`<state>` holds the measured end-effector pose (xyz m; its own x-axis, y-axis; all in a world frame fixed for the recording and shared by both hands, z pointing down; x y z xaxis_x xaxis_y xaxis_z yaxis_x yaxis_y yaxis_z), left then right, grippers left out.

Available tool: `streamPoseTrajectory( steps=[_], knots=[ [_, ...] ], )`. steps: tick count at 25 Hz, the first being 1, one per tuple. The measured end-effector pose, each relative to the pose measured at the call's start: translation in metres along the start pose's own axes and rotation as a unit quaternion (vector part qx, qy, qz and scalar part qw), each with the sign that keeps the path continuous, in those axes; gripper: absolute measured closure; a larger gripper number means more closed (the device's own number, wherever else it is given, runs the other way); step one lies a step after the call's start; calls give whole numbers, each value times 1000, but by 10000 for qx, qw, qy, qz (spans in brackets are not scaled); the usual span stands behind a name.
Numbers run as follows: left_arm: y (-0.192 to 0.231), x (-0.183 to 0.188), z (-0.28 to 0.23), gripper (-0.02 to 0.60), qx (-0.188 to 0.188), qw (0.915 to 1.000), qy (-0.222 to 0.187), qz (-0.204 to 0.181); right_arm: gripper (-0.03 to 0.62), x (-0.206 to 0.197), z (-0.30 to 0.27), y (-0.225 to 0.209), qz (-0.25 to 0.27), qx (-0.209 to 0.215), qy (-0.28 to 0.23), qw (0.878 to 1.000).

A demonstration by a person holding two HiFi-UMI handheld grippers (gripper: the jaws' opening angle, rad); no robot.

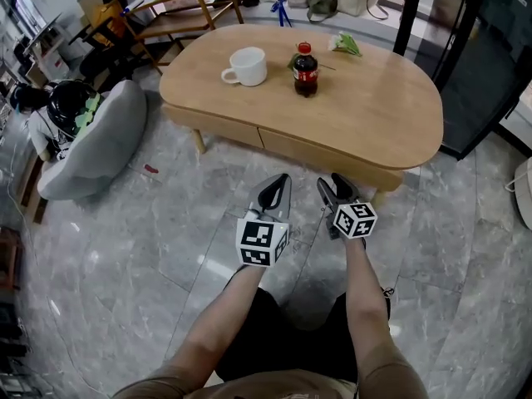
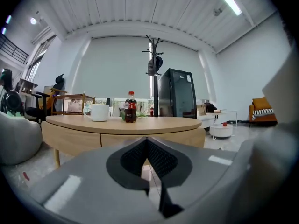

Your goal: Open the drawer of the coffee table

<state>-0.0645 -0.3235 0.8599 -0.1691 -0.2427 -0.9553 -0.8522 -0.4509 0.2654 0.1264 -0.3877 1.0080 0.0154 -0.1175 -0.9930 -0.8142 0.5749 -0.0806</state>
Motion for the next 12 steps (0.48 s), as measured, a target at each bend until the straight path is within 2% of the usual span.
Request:
streamPoseTrajectory(
  steps=[6, 12],
  knots=[
    [-3, -25, -16, 591, -221, 9987, 451, -39, 401, 0, -16, -2, -285, -23, -437, 9986],
    [-3, -26, -22, 591, -395, 9981, 471, -47, 399, 2, -29, -7, -405, 4, -737, 9965]
  ],
)
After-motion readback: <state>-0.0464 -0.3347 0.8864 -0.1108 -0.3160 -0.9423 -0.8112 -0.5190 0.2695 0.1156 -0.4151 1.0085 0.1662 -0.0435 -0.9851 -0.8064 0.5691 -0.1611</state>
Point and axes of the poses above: the fingertips, and each gripper's own axes: z backward along the fingers, y to its left, x out of its top, the point moved 8 cm from there along z, backward along the fingers, and after that the axes turned 15 degrees about z, right-handed, at the moved point
